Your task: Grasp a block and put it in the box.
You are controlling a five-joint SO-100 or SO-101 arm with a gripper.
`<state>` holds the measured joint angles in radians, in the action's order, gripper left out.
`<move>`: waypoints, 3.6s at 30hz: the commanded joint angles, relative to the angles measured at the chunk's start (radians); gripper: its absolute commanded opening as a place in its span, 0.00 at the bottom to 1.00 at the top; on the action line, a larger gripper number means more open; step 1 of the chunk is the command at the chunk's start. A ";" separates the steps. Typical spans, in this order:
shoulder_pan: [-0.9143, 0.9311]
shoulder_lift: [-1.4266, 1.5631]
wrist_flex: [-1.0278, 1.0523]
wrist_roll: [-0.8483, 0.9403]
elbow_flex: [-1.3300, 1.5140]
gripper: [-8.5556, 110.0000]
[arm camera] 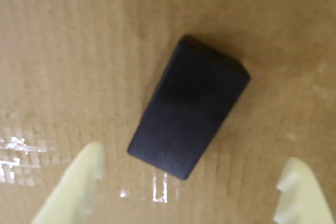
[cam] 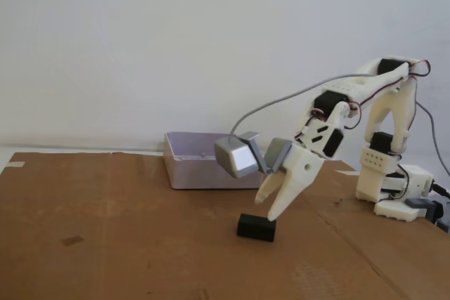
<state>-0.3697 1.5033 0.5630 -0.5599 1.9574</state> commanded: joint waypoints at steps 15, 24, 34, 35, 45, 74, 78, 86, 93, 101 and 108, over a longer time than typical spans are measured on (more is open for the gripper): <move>-0.003 -0.048 -0.092 0.006 -0.118 0.41; -0.003 -0.106 -0.091 0.006 -0.186 0.41; 0.008 -0.118 -0.091 0.008 -0.169 0.41; 0.009 -0.124 -0.091 0.008 -0.169 0.41; 0.008 -0.176 -0.100 0.008 -0.181 0.41; 0.012 -0.233 -0.104 0.009 -0.167 0.41; 0.012 -0.233 -0.104 0.009 -0.167 0.41; 0.012 -0.233 -0.104 0.009 -0.167 0.41; 0.012 -0.233 -0.101 0.009 -0.166 0.36; 0.012 -0.233 -0.092 0.009 -0.166 0.26; 0.012 -0.233 -0.092 0.009 -0.135 0.22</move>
<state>-0.3497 1.2625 0.4970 -0.5507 1.8408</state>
